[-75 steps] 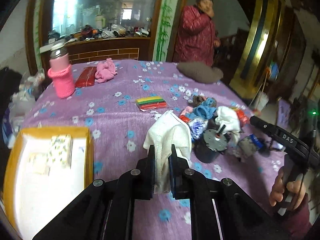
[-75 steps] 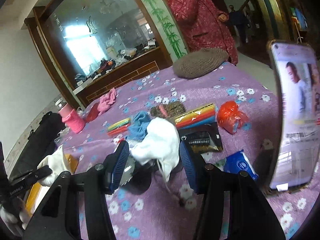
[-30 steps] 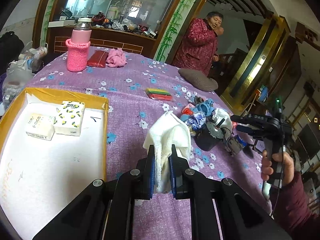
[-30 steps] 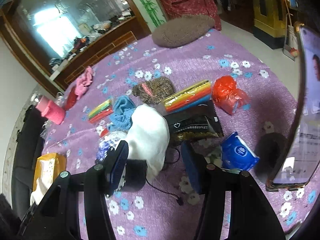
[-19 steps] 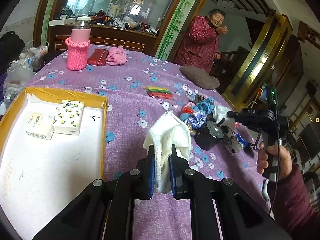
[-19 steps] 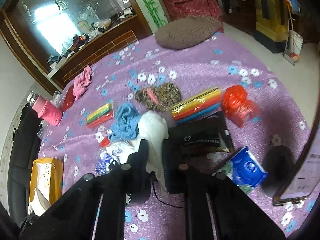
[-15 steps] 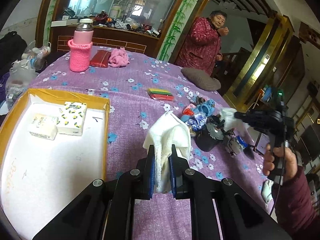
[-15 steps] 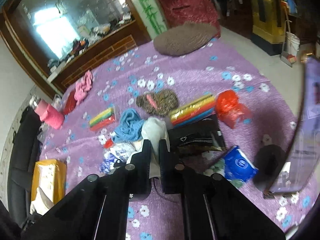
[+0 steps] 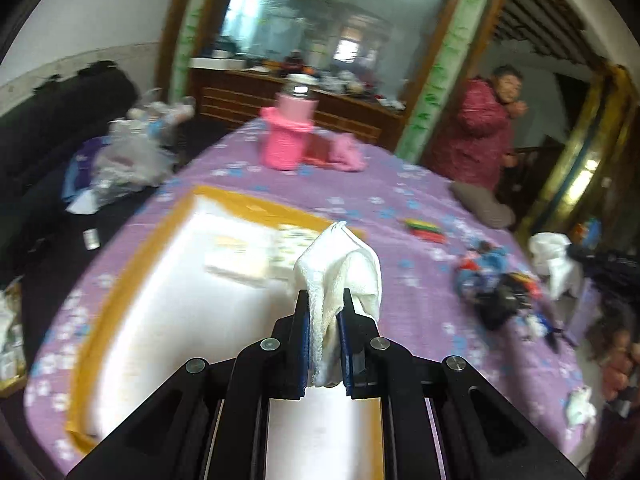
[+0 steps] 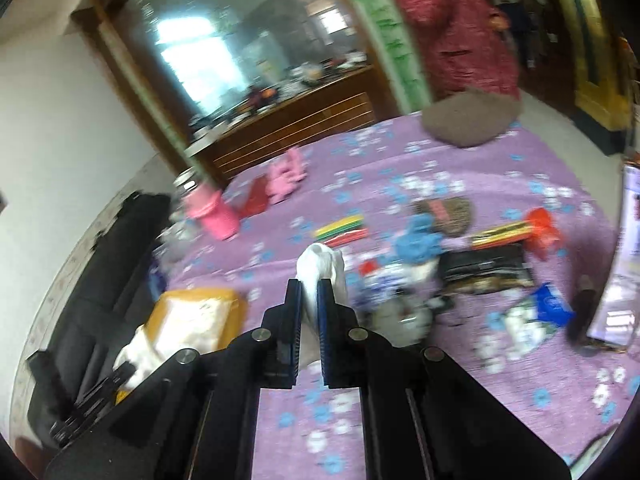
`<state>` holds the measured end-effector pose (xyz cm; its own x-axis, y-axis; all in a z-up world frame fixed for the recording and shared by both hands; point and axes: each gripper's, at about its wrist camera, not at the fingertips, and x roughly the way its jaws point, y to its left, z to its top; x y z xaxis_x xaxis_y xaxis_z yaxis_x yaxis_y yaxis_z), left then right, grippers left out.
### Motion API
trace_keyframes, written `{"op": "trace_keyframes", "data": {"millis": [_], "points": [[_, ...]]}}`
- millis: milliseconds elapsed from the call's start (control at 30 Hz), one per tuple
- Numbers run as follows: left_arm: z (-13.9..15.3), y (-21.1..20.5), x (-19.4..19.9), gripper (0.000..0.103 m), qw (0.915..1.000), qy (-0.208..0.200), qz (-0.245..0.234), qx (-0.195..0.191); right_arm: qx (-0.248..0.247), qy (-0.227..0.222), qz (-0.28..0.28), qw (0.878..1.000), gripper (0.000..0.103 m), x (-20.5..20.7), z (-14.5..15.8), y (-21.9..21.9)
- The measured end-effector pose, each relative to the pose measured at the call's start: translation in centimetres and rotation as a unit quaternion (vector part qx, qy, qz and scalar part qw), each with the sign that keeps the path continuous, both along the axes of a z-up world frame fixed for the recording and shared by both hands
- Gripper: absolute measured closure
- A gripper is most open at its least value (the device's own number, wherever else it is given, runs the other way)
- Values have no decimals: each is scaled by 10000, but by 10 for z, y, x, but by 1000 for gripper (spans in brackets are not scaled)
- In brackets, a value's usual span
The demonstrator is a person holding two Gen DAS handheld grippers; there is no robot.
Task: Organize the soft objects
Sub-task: 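Lower the white cloth into the box and open the left gripper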
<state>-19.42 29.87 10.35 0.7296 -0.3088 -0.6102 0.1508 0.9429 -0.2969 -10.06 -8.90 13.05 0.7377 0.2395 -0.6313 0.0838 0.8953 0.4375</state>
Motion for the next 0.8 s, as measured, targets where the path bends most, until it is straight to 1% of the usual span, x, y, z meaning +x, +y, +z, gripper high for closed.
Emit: {"op": "trace_keyframes", "data": {"millis": [67,133,200,267,333,400,500,567,633,700,800], "points": [[-2,10,-1,92,9997,62,175,188,58,22,319,9995,97,8,-1,23],[-4,15,3,92,9984,156,312,455,106,80,578,9982,97,17,-5,41],[-8,21,14,92,9964,301,387,686,136,160,831,9963,97,28,-9,62],[-11,23,28,92,9945,487,453,815,168,260,1072,9938,97,41,-17,85],[-15,28,45,92,9923,691,532,877,192,349,1253,9913,97,51,-25,103],[-12,30,66,92,9907,767,603,946,184,471,1452,9881,97,64,-35,124],[-5,33,96,92,9904,834,626,912,169,646,1672,9837,97,81,-52,151],[-5,35,118,92,9896,890,622,948,169,786,1817,9801,97,94,-65,169],[-11,34,142,92,9877,978,643,1032,167,904,1903,9774,97,99,-75,183],[-19,37,160,92,9866,1077,658,1038,136,1031,1986,9745,97,104,-85,195],[-38,39,187,90,9853,1217,606,1034,24,1181,2011,9724,97,111,-99,206]]}}
